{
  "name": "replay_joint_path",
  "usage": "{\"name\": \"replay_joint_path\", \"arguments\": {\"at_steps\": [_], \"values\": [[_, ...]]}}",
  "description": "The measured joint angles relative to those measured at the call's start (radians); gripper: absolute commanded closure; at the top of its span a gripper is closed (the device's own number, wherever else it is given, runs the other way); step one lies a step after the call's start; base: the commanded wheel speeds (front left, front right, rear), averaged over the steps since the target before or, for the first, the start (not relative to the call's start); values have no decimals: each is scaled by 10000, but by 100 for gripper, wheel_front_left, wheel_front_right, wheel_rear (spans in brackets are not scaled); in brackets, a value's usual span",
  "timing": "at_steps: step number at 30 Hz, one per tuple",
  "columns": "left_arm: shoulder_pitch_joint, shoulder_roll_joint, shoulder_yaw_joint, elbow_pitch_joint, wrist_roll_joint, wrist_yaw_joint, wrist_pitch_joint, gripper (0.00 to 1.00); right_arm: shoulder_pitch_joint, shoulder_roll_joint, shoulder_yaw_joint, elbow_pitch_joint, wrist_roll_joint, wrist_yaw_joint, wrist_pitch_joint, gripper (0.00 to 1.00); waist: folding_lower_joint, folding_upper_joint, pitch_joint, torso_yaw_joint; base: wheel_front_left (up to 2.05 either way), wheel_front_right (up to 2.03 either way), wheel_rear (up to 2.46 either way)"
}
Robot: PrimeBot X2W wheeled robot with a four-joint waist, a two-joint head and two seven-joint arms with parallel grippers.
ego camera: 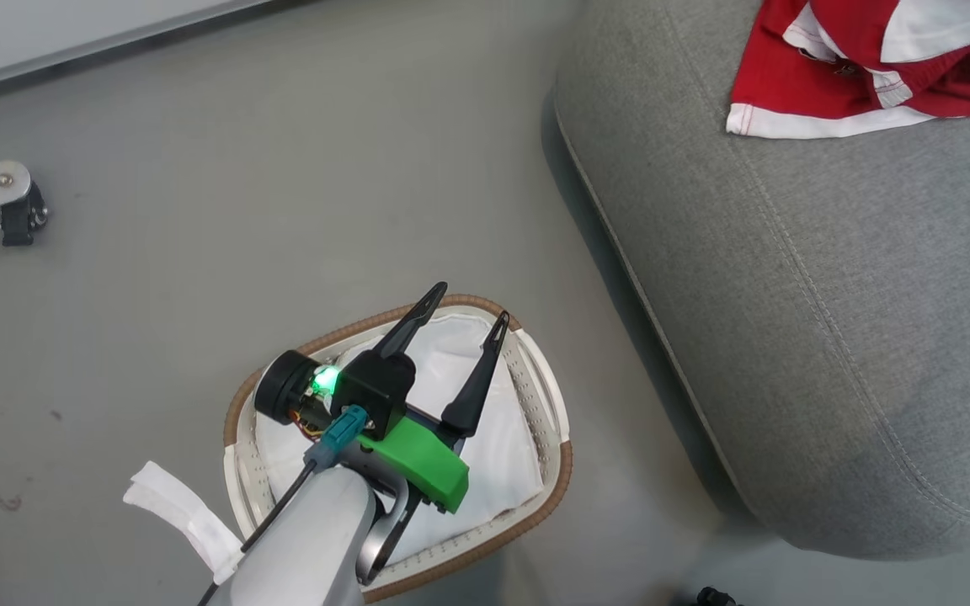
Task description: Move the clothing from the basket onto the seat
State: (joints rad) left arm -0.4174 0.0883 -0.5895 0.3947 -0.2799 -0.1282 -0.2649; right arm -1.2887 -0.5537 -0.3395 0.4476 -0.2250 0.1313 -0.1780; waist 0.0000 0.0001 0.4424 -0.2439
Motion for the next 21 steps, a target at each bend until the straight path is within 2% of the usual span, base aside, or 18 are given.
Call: {"name": "replay_joint_path", "arguments": {"at_steps": [5,13,21], "values": [[-204,52,-17,-104,226,-2,2,0,-98,192,-594,1141,-318,2,-234,100,1,0,528,150,0,0,0],[-480,313,-52,-240,453,0,2,0,863,1080,-1628,2640,-769,2,-800,100,1,0,1411,208,0,0,0],[-481,631,-52,-307,497,63,71,0,2408,2571,-2460,2568,-1118,2,-838,100,2,0,1966,-67,0,0,0]]}}
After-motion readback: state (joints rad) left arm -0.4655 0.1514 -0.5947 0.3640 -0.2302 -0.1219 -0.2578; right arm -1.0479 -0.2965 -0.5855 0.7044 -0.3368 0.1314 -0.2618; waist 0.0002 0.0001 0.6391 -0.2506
